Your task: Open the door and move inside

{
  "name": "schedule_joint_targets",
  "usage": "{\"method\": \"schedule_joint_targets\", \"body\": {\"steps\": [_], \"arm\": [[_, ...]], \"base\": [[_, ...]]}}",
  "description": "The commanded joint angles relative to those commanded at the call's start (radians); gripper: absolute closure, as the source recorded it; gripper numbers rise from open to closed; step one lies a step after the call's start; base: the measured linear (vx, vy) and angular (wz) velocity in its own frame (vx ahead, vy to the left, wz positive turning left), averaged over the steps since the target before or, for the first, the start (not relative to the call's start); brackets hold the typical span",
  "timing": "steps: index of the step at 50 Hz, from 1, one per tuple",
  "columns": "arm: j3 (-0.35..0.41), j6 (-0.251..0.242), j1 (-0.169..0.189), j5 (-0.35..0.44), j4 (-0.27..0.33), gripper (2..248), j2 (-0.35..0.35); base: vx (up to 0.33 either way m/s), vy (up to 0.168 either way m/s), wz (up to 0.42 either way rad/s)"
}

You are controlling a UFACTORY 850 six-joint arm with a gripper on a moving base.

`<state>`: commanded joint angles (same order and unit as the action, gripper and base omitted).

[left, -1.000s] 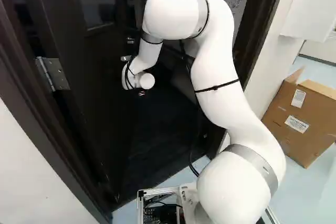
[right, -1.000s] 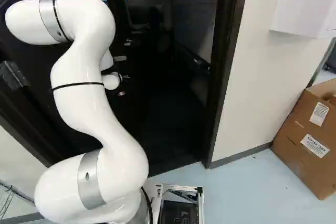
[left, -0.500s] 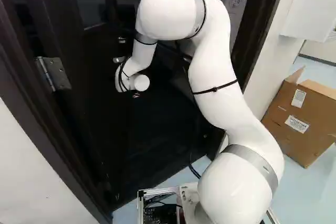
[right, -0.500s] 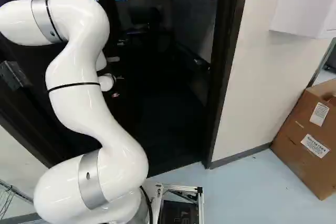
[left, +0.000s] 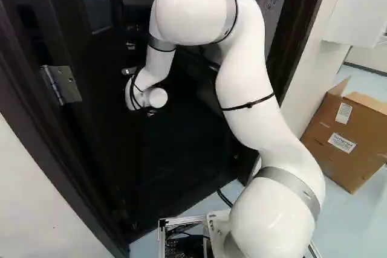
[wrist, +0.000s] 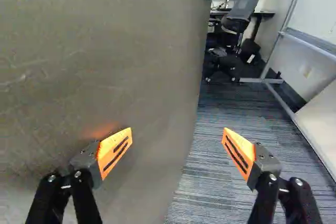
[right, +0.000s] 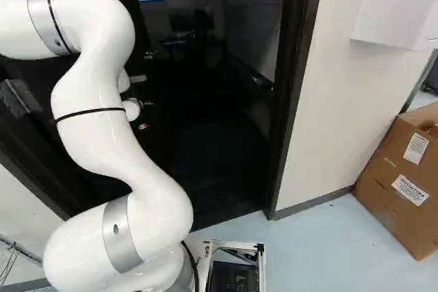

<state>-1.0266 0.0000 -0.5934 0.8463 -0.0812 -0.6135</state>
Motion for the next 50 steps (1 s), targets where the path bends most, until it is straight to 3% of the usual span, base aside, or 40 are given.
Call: {"method": "schedule_joint_targets", "body": {"steps": [50], "arm": [[0.088, 0.000, -0.103, 0.000, 0.100, 3, 0.065]], "base": [[0.000, 0.000, 0.000]]}}
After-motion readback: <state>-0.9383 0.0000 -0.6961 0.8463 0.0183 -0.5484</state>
